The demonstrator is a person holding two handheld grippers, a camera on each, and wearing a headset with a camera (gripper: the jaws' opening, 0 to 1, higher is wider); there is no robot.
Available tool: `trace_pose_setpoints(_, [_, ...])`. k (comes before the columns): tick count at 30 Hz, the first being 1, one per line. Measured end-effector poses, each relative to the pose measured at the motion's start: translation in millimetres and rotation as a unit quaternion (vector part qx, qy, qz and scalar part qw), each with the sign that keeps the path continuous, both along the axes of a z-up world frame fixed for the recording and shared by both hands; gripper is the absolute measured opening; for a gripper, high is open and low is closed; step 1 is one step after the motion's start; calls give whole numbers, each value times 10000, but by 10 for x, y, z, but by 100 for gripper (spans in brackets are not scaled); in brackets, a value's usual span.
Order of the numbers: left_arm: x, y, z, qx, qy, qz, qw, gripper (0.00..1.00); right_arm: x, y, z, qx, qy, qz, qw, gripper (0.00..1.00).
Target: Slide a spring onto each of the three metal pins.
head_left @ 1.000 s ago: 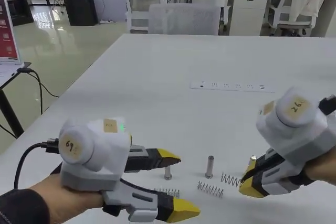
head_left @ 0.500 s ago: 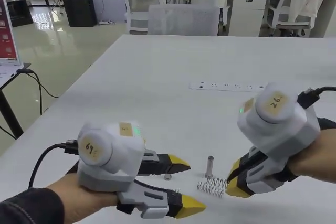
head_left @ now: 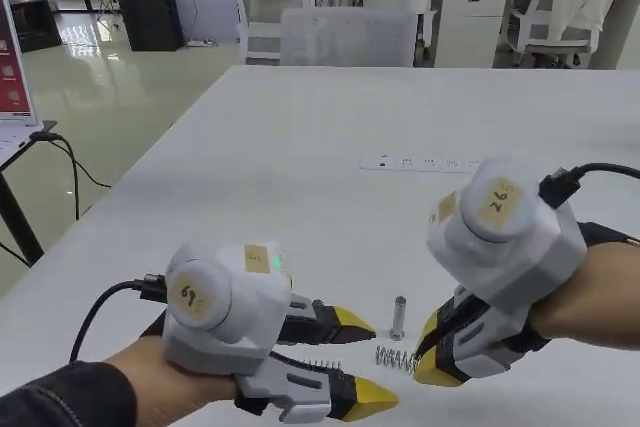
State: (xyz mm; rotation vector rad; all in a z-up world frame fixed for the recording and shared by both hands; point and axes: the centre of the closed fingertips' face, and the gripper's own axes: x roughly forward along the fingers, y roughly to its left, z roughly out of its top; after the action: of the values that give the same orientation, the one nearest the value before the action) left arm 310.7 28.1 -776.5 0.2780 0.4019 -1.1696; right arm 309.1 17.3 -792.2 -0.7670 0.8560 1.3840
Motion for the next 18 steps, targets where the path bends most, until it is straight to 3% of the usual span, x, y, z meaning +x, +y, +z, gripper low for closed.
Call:
trace_pose_setpoints(6, [-21, -17, -21, 68, -62, -88, 9999, 23, -54, 29, 12, -19, 19, 162, 9999, 7])
trace_pose_setpoints(18, [-56, -24, -88, 363, -360, -333, 9981, 5, -150, 45, -1, -91, 77, 359, 9993, 7])
